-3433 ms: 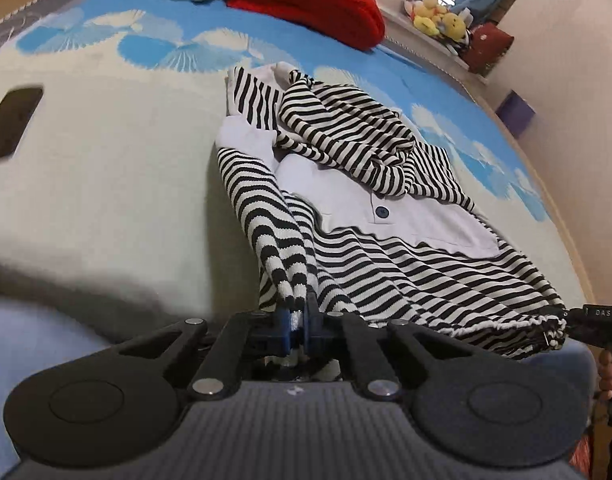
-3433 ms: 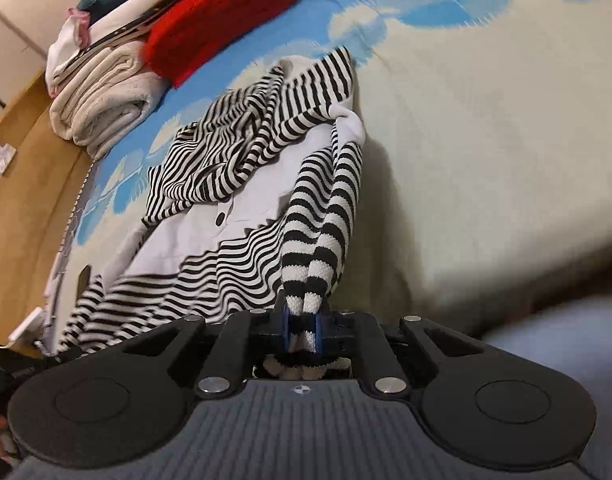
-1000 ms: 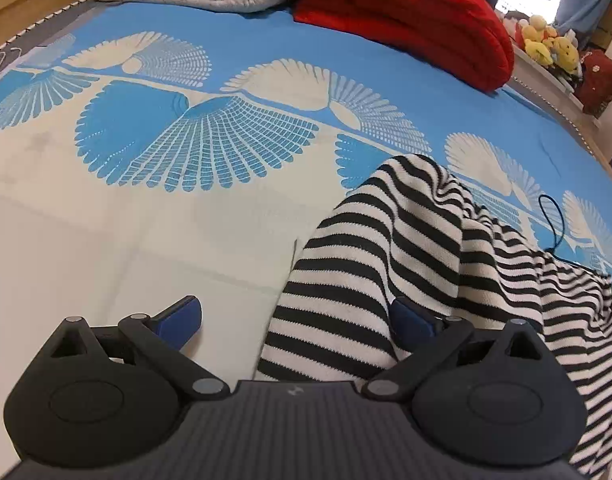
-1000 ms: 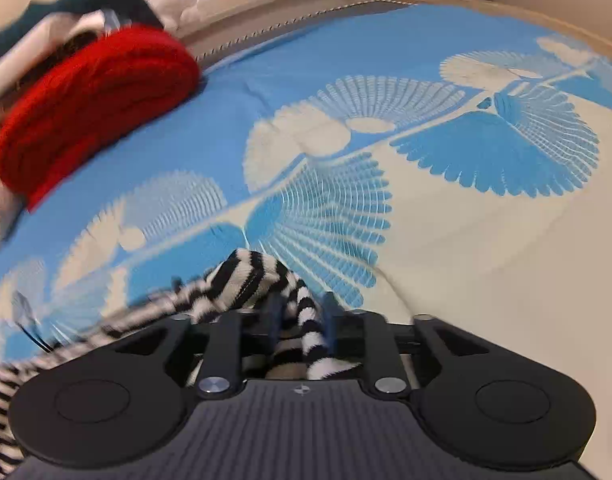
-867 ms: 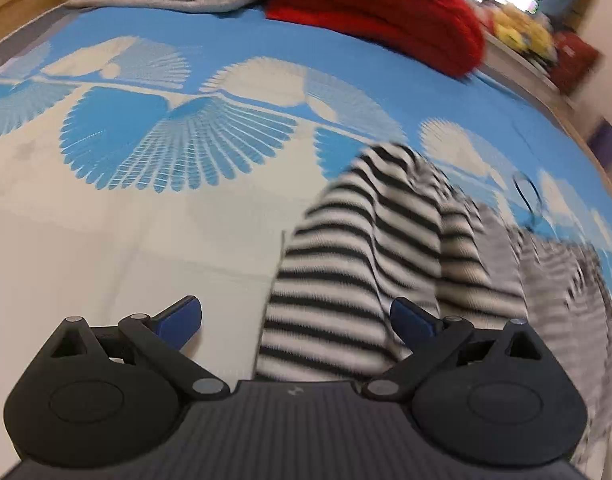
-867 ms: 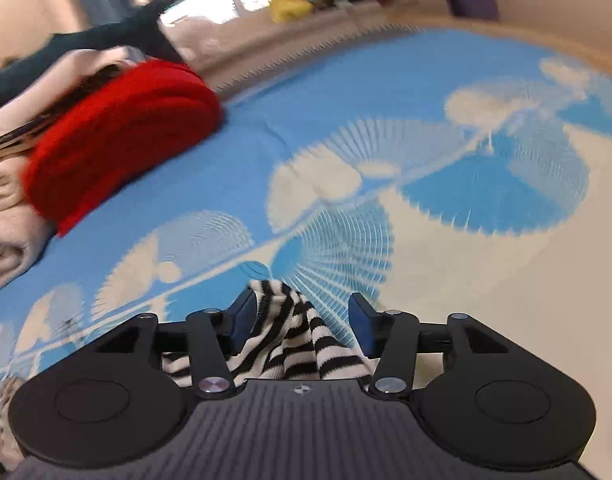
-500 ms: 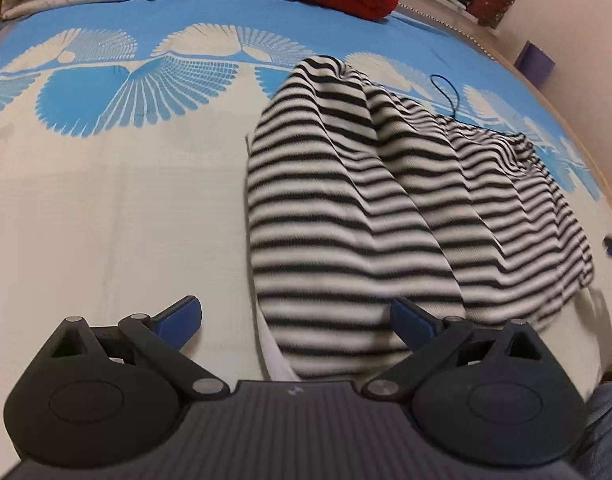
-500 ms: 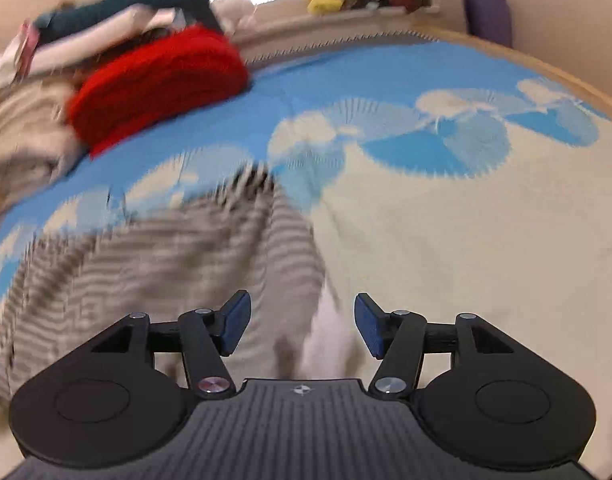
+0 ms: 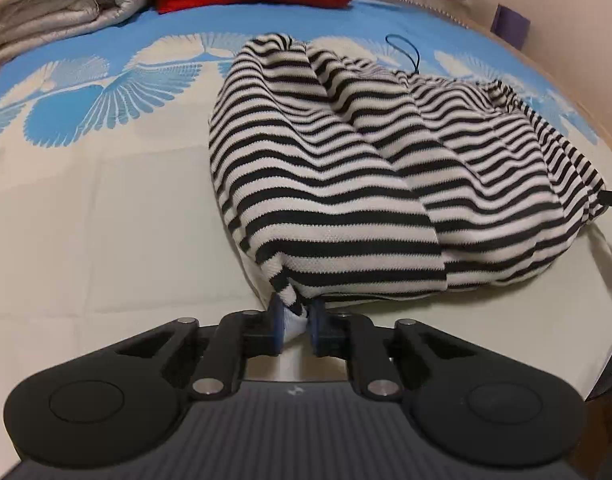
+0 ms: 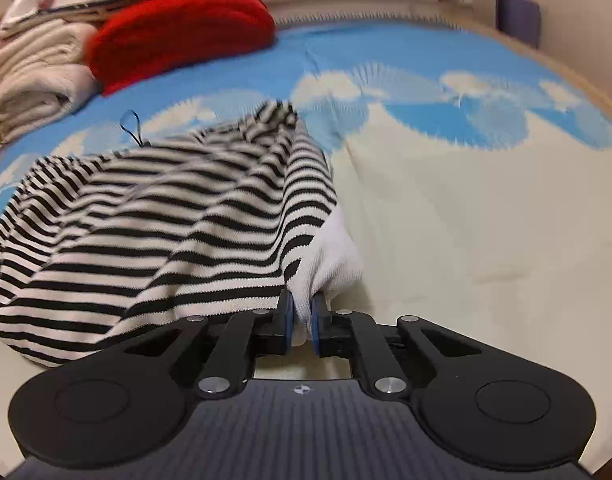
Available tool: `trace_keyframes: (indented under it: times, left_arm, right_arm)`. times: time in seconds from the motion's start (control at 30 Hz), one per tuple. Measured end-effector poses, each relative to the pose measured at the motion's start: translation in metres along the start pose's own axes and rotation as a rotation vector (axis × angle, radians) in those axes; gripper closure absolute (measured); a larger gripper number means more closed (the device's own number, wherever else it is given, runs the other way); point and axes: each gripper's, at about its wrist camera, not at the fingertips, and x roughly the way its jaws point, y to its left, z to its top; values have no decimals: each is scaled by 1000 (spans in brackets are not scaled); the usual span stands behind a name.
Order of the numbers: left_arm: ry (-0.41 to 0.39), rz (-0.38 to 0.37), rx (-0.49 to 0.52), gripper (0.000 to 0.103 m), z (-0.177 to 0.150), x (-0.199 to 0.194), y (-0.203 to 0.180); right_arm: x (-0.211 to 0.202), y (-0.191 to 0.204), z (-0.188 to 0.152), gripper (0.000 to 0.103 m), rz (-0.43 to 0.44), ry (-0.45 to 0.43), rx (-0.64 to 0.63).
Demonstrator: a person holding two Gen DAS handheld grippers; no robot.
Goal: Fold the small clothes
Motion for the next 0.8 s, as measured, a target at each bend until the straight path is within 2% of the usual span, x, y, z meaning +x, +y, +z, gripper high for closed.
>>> trace_keyframes:
  times: [0.13,0.27,0.37,0.47,0.5,0.63,0.67,0.7,0.73,0.8]
  left_arm:
    - [-41,49,17,95,2,-9,-3]
    - [-58,91,-9,96,4,-15,7]
    - [-65,97,-3,96,5,-17,9]
    - [-56,120,34,96,3,-14,7]
    - [-46,117,38,96,2,-12,7]
    - [29,105,57,93,-4,-3,12]
    - [45,118,58,89,-6,-2,14]
    - [60,138,52,78,-6,-4,19]
    - [76,147,26,48,-7,-8,27]
    - [62,163,-50,16,-3,-22,46]
  right_arm:
    - [-15,-17,5,96,10,-58,47]
    - [-15,-38,15,100,-44,-107,116]
    - [-14,-37,17,101,-63,-118,109]
    - [-19,-30,17,101,-95,-149,47]
    - [-15,-31,17,101,-121,-137,30]
    - [20,-40,10,100,-156,39,36]
    - [29,-39,5,100,-146,96,0]
    - [34,-39,1,95,-159,124,-5]
    - [34,-40,0,90,-179,126,5]
    - [24,-43,5,71,-233,80,6]
